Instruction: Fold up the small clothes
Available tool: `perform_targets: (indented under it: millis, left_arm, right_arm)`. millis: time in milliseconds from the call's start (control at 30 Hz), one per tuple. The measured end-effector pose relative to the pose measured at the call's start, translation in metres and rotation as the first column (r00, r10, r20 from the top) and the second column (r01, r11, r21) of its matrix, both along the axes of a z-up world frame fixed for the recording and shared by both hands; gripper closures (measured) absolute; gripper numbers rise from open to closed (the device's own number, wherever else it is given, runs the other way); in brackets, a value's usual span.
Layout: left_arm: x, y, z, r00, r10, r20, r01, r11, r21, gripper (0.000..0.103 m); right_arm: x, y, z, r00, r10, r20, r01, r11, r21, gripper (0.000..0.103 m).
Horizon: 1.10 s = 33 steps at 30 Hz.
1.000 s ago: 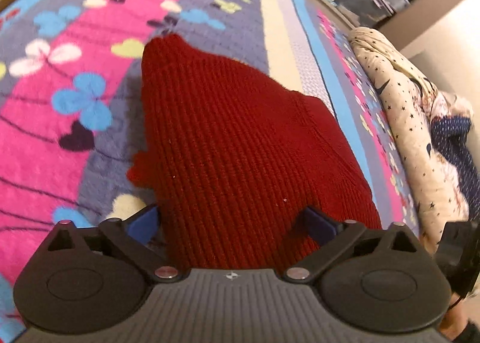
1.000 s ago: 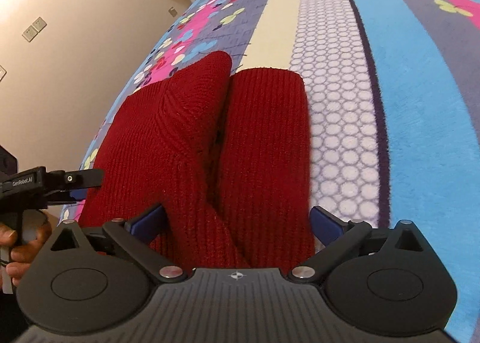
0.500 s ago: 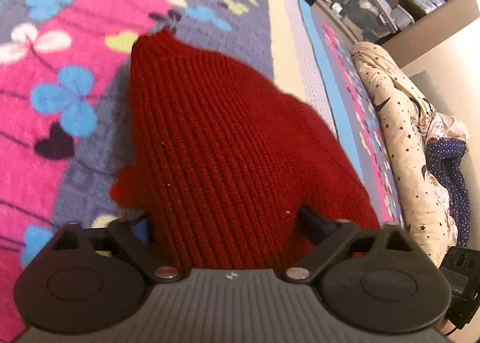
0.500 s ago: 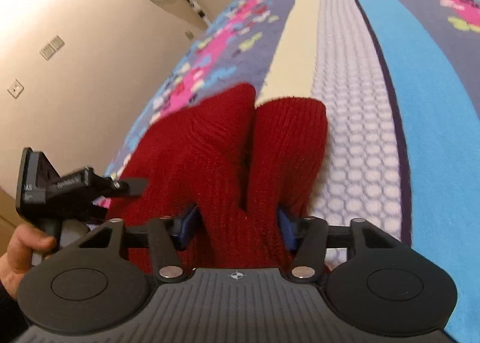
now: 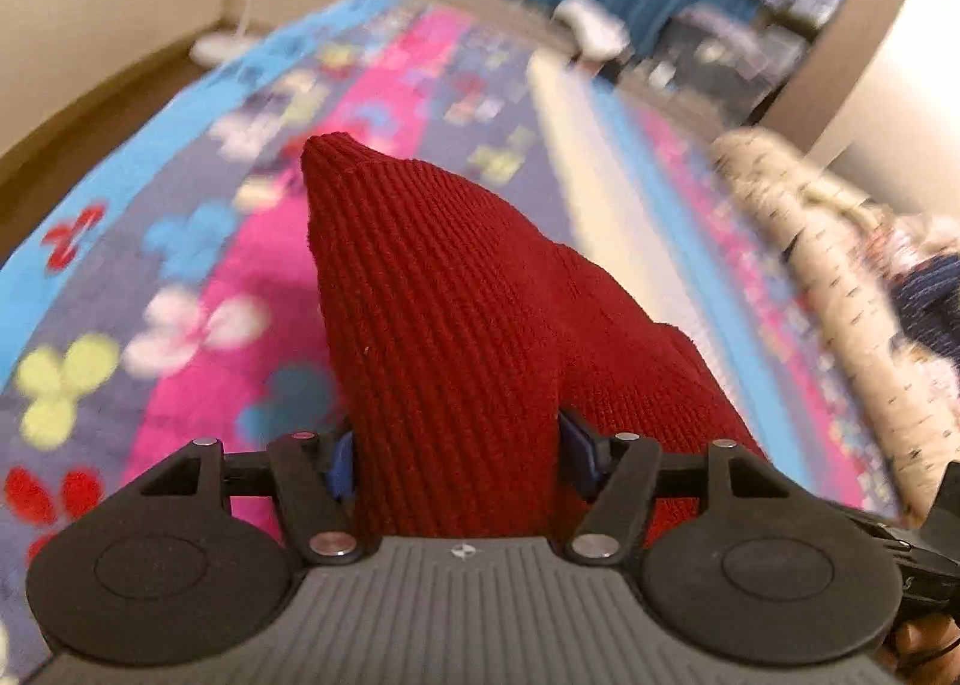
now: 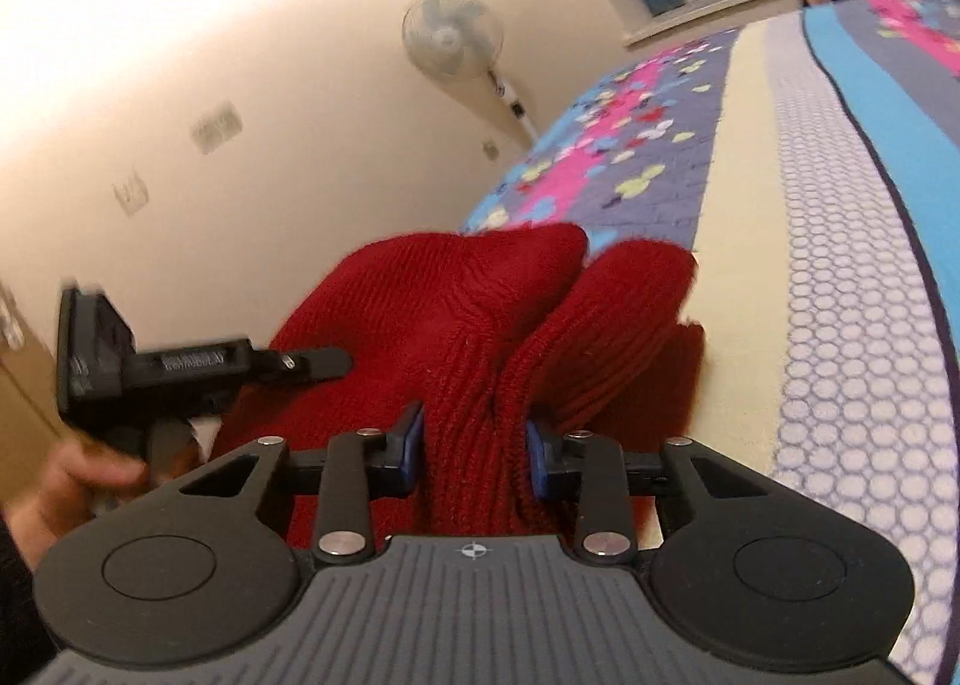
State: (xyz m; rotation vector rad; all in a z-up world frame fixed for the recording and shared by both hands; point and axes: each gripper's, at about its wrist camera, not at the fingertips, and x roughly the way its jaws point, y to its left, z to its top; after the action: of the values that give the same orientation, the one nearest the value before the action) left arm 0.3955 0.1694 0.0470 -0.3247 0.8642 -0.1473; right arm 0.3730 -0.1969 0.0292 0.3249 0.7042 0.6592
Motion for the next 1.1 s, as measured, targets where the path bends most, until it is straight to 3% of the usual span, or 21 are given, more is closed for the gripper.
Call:
perform_targets:
  millis: [100,233,300,400,467,567,633,700,767,833,867,1033,1100]
  left_arm:
    - [-0.009,0.008,0.002,1.000,0.012,0.002,-0.012,1.000,0.026,0.032]
    - [-0.033,0.006,0.024,0.995,-0.018,0.098,0.008,0.995,0.102,0.034]
    - [-0.046,0.004,0.032,0.991,-0.051,0.121,0.039,0.994,0.100,0.034]
    - [-0.073,-0.006,0.042,0.974,-0.164,0.158,0.141,0.979,0.144,0.038]
    - [-0.087,-0.018,0.042,0.950,-0.268,0.161,0.234,0.951,0.203,0.053]
    - [-0.102,-0.030,0.029,0.918,-0.384,0.096,0.353,0.905,0.238,0.067]
    - [-0.111,-0.037,0.020,0.895,-0.444,0.052,0.412,0.865,0.285,0.074]
    - [-0.119,-0.039,0.008,0.882,-0.471,-0.008,0.449,0.836,0.315,0.075]
    - [-0.124,-0.040,-0.002,0.867,-0.497,-0.034,0.477,0.808,0.346,0.075]
    - [-0.125,-0.037,-0.007,0.867,-0.497,-0.033,0.478,0.812,0.334,0.075]
    - [-0.125,-0.035,-0.008,0.871,-0.490,-0.032,0.472,0.818,0.329,0.075]
    - [-0.129,-0.034,0.000,0.896,-0.443,-0.015,0.422,0.842,0.336,0.074]
    - [-0.131,-0.039,0.005,0.904,-0.427,-0.005,0.402,0.847,0.348,0.073]
  right_arm:
    - [0.004,0.005,-0.012,0.995,0.027,-0.091,-0.031,0.999,-0.043,0.050]
    - [-0.005,-0.005,0.000,0.993,0.009,-0.116,-0.015,0.999,-0.044,0.049]
    - [-0.010,-0.010,0.001,0.989,0.006,-0.149,-0.010,1.000,-0.027,0.049]
    - [-0.018,-0.012,-0.002,0.983,-0.017,-0.181,0.006,0.998,-0.065,0.051]
    - [-0.025,-0.013,0.000,0.984,-0.027,-0.178,0.016,0.998,-0.065,0.067]
    - [-0.037,-0.011,0.005,0.989,-0.016,-0.145,0.006,0.998,-0.068,0.081]
    - [-0.049,-0.011,0.016,0.993,0.014,-0.113,-0.019,0.999,-0.049,0.084]
    - [-0.059,-0.010,0.026,0.992,0.071,-0.104,-0.072,0.997,-0.001,0.086]
    - [-0.066,-0.005,0.025,0.990,0.081,-0.118,-0.091,0.992,-0.085,0.086]
    - [-0.064,-0.003,0.004,0.978,0.038,-0.204,-0.076,0.980,-0.185,0.086]
    - [-0.062,-0.004,-0.004,0.971,0.018,-0.239,-0.063,0.981,-0.184,0.086]
    - [-0.066,-0.011,0.006,0.977,0.003,-0.213,-0.034,0.989,-0.142,0.083]
    - [-0.068,-0.018,0.007,0.978,-0.027,-0.207,-0.004,0.990,-0.144,0.072]
